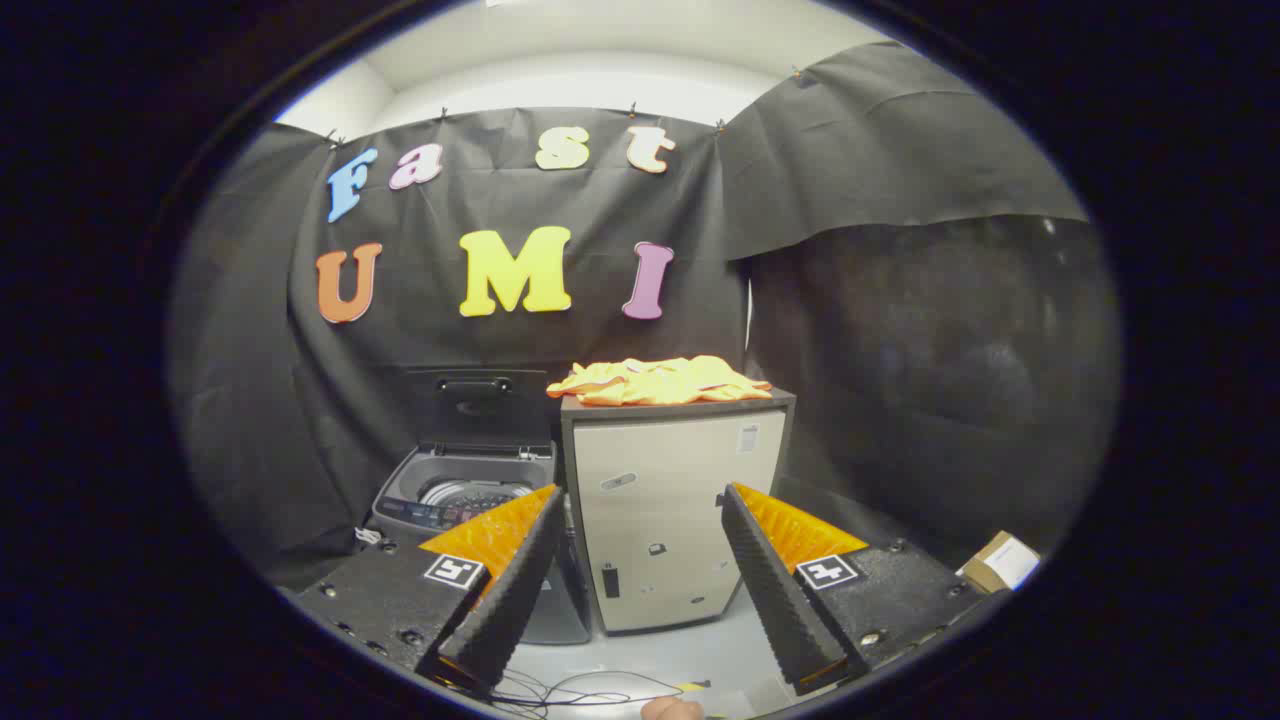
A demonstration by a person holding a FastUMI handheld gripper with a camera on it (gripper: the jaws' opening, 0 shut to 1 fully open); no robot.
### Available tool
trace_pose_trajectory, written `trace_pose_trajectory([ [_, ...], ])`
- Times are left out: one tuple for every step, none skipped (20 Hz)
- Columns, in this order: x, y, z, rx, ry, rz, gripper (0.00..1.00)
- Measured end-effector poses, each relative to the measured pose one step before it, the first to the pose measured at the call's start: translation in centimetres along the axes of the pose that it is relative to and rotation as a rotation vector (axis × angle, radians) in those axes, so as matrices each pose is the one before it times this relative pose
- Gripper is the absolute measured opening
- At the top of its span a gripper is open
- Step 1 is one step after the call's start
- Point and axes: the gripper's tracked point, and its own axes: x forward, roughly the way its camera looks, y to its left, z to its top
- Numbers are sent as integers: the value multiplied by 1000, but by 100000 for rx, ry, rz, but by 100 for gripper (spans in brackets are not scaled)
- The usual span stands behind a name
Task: Put the clothes into the washing machine and then close the washing machine lid.
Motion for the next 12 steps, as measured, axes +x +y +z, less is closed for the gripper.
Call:
trace_pose_trajectory([
  [67, 110, -136, 256, 141, 394, 99],
  [37, -17, 111, -150, -273, -136, 99],
  [-39, -40, 152, -851, -795, -115, 99],
  [-67, -28, 181, -1037, -511, -21, 99],
  [48, 85, 84, -783, -323, 317, 99],
  [-52, 52, 123, -247, -221, 164, 99],
  [114, 107, 76, 235, -82, 501, 99],
  [-43, 156, 92, 108, 122, 345, 99],
  [33, 56, 3, -61, -57, 262, 99],
  [74, 70, 15, -47, 394, 309, 99],
  [-26, 51, 100, 413, -317, 197, 99],
  [-12, 19, 228, 254, -212, -222, 99],
])
